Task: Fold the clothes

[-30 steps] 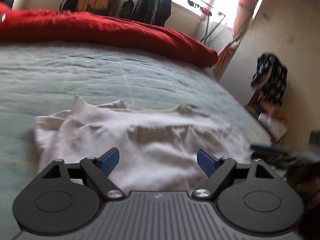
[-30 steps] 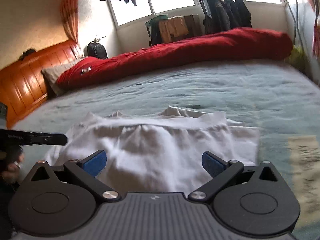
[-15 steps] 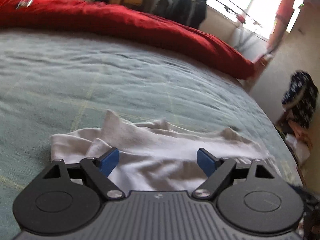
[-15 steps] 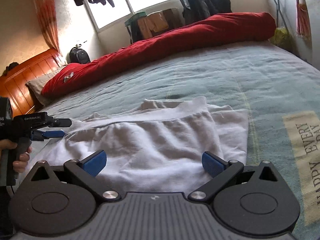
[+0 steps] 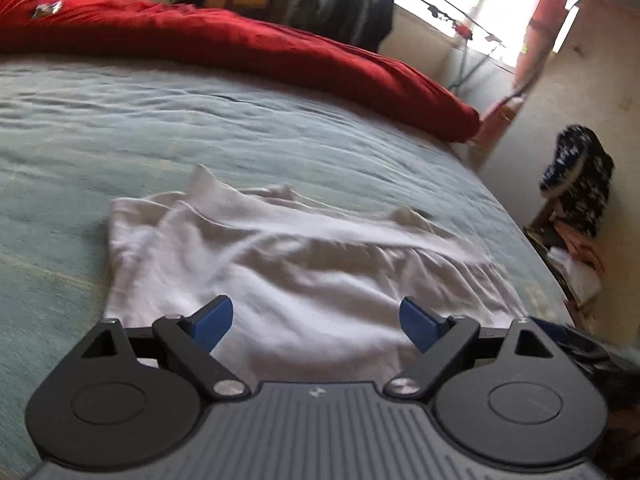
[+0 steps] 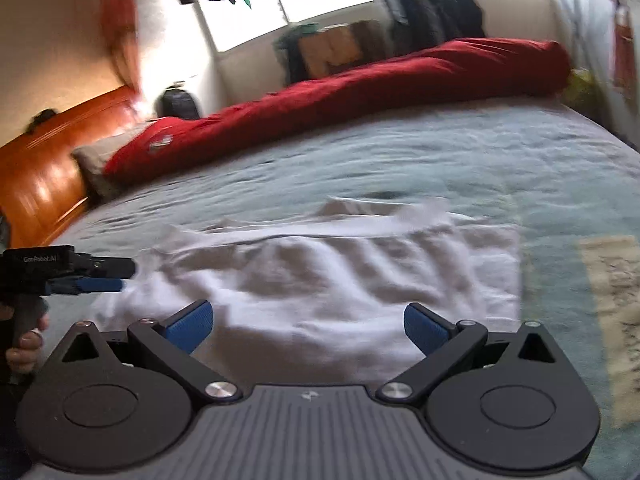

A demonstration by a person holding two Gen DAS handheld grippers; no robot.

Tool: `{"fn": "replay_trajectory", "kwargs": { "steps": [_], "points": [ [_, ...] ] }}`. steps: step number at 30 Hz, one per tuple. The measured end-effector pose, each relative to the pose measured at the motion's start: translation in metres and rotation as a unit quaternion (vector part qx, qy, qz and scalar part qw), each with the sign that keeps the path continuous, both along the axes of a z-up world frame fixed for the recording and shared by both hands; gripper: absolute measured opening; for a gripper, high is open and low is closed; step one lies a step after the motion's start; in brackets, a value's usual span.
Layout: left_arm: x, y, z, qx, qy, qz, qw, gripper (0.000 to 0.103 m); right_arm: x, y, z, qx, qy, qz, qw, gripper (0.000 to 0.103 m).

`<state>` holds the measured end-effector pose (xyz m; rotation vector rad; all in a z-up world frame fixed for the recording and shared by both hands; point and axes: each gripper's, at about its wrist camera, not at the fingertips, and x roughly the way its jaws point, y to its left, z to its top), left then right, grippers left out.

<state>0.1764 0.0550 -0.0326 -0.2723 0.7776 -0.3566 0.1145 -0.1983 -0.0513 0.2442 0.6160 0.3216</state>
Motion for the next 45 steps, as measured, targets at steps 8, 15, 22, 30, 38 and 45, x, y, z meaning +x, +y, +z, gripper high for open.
{"fn": "replay_trajectory", "kwargs": {
  "steps": [8,15,22,30,38,45],
  "points": [
    [-0.015,0.008,-0.001,0.021,0.025,0.028,0.9991,0.090,-0.001,0.020,-0.002,-0.009,0.024,0.024,0.999,0.103],
    [-0.019,0.022,0.019,0.060,-0.001,0.062,0.9963,0.091,0.033,0.085,0.002,-0.010,0.005,0.118,0.993,0.103],
    [-0.018,0.044,0.022,0.057,-0.004,0.081,0.9951,0.091,0.029,0.106,-0.005,-0.041,0.030,0.136,0.989,0.103],
    [-0.019,0.047,0.026,0.037,-0.011,0.063,0.9973,0.091,0.037,0.140,-0.018,-0.035,0.029,0.170,0.984,0.103],
    [-0.020,0.040,0.025,0.019,-0.006,0.039,0.9990,0.091,0.039,0.155,-0.012,-0.019,0.056,0.191,0.980,0.103],
    [-0.019,0.035,0.022,0.007,0.001,0.028,0.9996,0.091,0.016,0.133,0.001,-0.021,0.056,0.197,0.979,0.103]
  ]
}}
